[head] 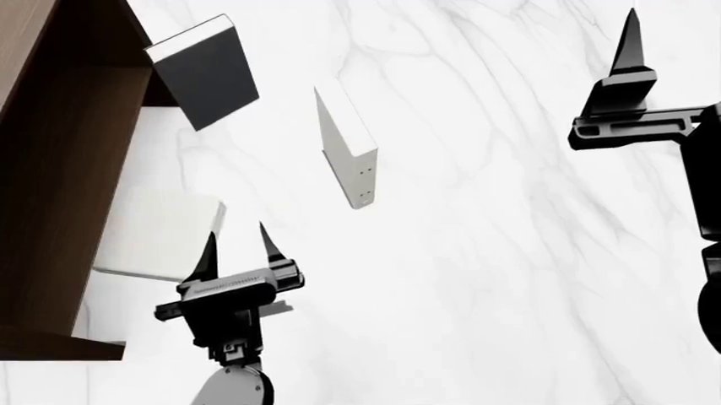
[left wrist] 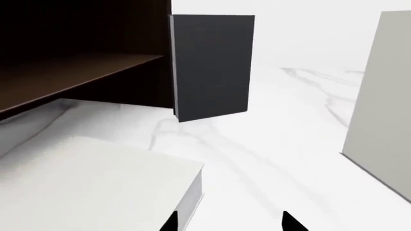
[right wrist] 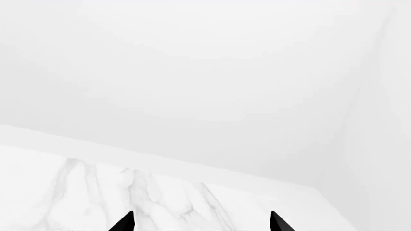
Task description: Pick up the book on the right and place it under the cabinet shelf.
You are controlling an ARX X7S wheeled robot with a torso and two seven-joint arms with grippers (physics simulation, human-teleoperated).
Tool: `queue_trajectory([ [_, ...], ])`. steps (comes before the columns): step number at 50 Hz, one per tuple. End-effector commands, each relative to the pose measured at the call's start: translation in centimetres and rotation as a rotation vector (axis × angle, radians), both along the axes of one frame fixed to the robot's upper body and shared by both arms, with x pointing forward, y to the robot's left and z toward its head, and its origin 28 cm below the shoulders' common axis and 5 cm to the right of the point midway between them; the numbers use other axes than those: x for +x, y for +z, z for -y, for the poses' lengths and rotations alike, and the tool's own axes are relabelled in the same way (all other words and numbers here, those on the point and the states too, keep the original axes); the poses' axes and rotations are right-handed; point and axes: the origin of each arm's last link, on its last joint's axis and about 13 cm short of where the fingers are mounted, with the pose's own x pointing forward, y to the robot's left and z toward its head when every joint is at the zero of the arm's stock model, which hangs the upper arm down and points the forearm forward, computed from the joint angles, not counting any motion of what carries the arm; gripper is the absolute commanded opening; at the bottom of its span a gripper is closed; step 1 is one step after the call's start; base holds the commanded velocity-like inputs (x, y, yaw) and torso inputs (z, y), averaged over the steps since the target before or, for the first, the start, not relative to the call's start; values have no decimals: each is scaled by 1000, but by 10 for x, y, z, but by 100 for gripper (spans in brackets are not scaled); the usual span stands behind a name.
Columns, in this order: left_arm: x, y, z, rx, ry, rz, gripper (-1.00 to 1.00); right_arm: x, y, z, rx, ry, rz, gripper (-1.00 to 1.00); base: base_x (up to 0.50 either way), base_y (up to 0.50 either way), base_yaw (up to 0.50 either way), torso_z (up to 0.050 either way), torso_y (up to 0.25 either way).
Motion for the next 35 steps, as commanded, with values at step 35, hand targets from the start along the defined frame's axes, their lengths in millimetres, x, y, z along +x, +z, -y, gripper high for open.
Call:
queue_trajectory([
  [35, 12, -7, -78, -208, 345, -168, 100, -7, 6, -3, -15, 1, 18, 100, 0, 0, 0, -1, -5],
])
